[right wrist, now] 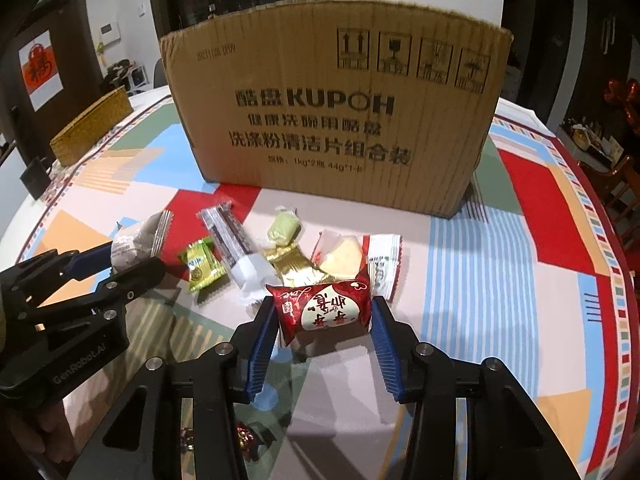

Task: Organize snacks
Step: 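Grasp the red-and-white packet with the right tool while the left tool grasps the white biscuit packet, then lift both held packets and carry them over the cardboard box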

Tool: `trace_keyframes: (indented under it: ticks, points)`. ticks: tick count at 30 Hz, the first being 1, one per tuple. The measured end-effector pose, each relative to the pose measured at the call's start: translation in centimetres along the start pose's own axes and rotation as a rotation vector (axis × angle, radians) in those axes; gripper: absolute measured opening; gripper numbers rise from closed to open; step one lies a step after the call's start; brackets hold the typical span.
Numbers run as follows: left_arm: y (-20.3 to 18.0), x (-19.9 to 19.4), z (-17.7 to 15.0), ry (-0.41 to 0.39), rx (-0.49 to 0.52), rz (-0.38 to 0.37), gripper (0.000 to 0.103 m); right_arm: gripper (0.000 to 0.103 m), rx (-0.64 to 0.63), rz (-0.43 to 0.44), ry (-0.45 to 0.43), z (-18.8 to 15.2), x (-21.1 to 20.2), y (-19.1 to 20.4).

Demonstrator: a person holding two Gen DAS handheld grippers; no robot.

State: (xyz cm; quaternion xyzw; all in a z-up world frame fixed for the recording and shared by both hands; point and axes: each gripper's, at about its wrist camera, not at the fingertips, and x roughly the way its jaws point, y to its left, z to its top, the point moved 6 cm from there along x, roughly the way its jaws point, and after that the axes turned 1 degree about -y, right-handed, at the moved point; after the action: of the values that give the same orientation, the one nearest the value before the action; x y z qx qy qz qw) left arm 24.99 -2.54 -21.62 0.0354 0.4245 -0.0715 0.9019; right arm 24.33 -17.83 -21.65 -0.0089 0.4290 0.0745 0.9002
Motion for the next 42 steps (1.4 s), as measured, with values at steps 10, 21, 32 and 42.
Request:
trace_keyframes:
  ticks: [10, 21, 32, 42]
  points:
    - [0.0, -2.3, 1.1, -0.043, 0.002, -0.002, 0.044, 0.047, 0.002, -0.008, -0.05, 1.5, -2.0, 0.1]
    - [-0.4, -5.2, 3.4, -0.105, 0.01, -0.004, 0.044, 0.047, 0.012, -0.017, -0.116, 3.5, -4.9, -0.3]
    - [-1.1, -7.0, 5.5, -0.15, 0.018, -0.01, 0.044, 0.047, 0.028, -0.034, -0.172, 5.6, -7.1, -1.2]
    - [-1.4, -7.9, 7.9, -0.184, 0.012, -0.019, 0.044, 0.047, 0.066, -0.048, -0.206, 7.6, -8.2, -2.2]
